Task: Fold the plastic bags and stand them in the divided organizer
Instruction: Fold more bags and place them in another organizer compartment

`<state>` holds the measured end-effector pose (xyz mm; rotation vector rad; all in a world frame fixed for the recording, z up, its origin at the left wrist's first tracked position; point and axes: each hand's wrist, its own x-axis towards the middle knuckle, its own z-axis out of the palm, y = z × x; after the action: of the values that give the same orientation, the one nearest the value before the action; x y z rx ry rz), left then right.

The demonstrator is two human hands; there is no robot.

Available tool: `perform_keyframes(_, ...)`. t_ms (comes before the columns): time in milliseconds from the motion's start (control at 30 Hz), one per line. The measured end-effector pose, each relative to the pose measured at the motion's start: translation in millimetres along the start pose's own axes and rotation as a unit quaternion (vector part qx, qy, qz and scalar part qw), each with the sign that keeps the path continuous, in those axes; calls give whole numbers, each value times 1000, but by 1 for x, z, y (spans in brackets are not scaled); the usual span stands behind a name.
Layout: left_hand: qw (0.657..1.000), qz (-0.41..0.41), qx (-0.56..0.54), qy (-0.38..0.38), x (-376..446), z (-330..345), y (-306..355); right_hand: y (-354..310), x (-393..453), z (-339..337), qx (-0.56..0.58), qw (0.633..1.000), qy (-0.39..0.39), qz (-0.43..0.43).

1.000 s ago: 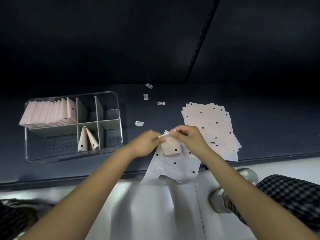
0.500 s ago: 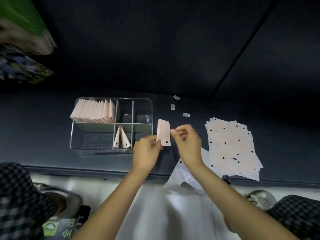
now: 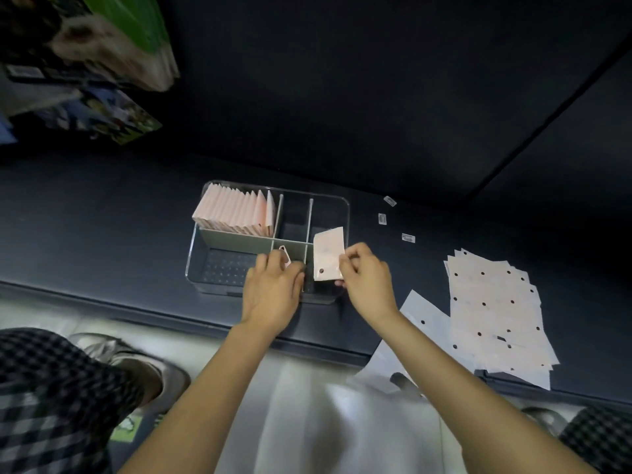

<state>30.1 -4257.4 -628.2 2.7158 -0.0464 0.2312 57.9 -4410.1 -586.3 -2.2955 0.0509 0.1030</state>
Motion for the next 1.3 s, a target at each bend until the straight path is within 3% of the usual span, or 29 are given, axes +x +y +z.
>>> perform_keyframes(67, 998, -2, 45, -46, 0, 5, -12, -2, 5, 3, -20, 1000, -8, -13)
perform_keyframes(167, 997, -14, 60, -37, 0, 8, -24, -6, 11, 13, -61, 998, -19, -27)
perform_keyframes(300, 999, -48, -6, 17, -6, 9, -34, -18, 17, 31, -94, 995, -20, -23)
perform_keyframes(533, 990, -70, -119, 14, -10, 10, -38, -35, 19, 68, -201, 978, -47, 1)
perform_keyframes(667, 982, -93, -161, 31, -12, 6, -35, -31, 15, 80, -145, 986, -71, 31)
perform_keyframes(800, 990, -60, -124, 2, -12, 6, -33, -20, 5, 73, -37, 993, -116, 4)
perform_keyframes(867, 993, -53, -102, 2, -12, 6, -33, -5, -5, 58, -30, 996, -80, -24)
perform_keyframes(967, 994, -57, -97, 8, -11, 7, -32, 40, -26, 22, -111, 992, 7, -51)
perform_keyframes(1100, 996, -59, -71, 9, -13, 10, -25, 118, -64, -31, -269, 959, 93, 5)
perform_keyframes(1200, 993, -91, -69, 10, -13, 12, -16, 162, -93, -48, -373, 925, -4, 73)
perform_keyframes(1300, 991, -111, -63, 30, -15, 13, -7, 183, -96, -47, -393, 912, -100, 58)
